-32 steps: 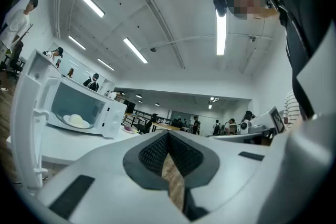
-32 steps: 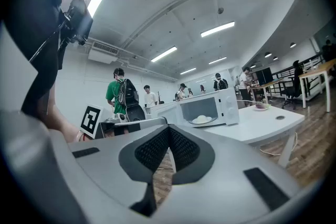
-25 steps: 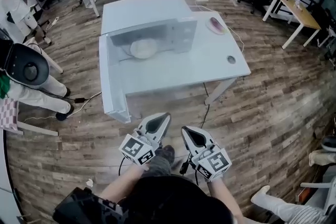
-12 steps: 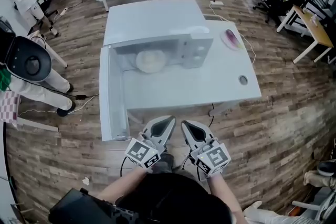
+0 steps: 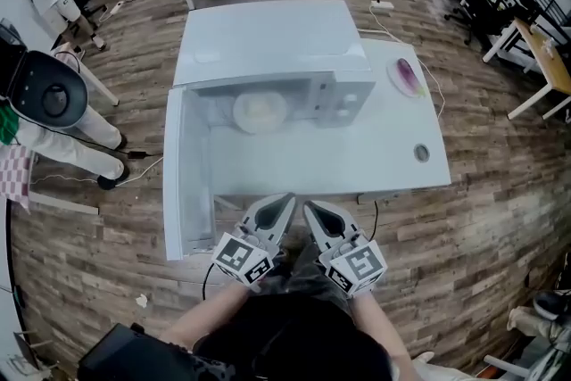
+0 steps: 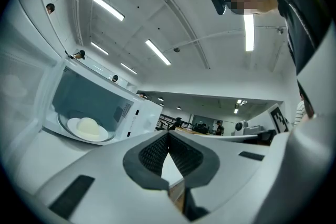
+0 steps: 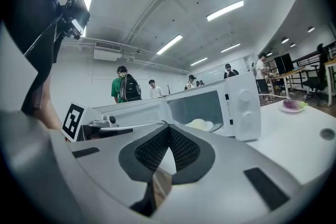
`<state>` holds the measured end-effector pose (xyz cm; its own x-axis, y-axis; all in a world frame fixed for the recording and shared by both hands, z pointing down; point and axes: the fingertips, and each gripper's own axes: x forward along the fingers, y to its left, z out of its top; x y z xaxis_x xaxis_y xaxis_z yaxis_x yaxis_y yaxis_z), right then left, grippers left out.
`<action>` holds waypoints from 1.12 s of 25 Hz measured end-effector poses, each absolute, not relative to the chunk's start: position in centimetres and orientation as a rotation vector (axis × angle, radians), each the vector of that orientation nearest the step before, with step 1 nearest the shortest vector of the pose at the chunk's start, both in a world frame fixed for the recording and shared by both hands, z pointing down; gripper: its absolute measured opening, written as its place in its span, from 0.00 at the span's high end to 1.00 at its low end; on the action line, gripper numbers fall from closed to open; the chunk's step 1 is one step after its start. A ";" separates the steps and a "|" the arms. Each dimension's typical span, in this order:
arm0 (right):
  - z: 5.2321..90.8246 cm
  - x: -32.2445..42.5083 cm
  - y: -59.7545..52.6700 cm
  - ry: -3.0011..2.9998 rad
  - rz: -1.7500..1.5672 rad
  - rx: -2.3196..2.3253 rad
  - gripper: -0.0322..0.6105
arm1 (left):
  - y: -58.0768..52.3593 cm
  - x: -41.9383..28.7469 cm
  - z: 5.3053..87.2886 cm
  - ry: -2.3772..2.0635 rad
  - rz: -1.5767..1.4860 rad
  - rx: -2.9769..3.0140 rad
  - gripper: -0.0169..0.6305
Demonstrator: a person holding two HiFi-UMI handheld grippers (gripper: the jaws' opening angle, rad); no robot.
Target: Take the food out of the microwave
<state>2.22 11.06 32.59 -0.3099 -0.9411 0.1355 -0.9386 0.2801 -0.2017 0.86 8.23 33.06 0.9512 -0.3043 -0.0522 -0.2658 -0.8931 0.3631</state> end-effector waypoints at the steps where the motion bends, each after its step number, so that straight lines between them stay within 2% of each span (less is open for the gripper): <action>1: 32.7 2.5 10.5 2.521 -0.392 -1.826 0.92 | 7.8 1.1 33.1 -0.428 -0.150 2.746 0.96; 28: 37.8 6.8 -4.7 2.866 -0.515 -1.510 0.92 | -6.1 3.0 38.4 -1.008 -0.037 2.590 0.96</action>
